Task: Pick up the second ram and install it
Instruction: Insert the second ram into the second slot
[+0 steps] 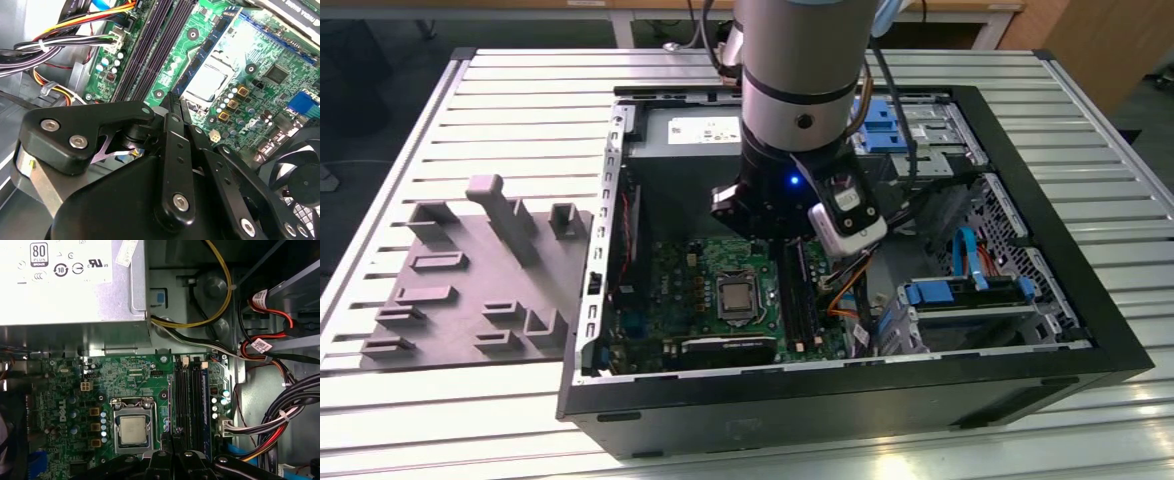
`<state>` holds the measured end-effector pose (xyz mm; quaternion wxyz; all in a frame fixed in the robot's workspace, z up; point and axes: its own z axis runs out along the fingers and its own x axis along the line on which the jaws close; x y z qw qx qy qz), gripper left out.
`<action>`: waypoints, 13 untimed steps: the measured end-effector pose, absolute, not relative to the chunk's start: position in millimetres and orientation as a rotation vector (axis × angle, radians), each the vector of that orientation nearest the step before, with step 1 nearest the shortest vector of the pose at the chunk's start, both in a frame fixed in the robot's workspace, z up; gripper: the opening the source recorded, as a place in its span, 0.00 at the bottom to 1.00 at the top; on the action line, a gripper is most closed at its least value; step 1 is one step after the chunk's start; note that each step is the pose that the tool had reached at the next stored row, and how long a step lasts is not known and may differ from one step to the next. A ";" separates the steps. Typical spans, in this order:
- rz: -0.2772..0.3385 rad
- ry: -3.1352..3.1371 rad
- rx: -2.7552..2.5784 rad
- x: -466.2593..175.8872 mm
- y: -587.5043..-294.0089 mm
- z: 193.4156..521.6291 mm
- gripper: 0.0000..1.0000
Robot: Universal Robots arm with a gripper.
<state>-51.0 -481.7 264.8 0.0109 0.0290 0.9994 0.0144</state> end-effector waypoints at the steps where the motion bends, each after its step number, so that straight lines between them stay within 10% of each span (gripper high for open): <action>1: 0.045 3.118 0.090 -50.9 -481.7 264.5 0.12; 13: 0.045 3.119 0.080 -50.4 -481.7 260.3 0.12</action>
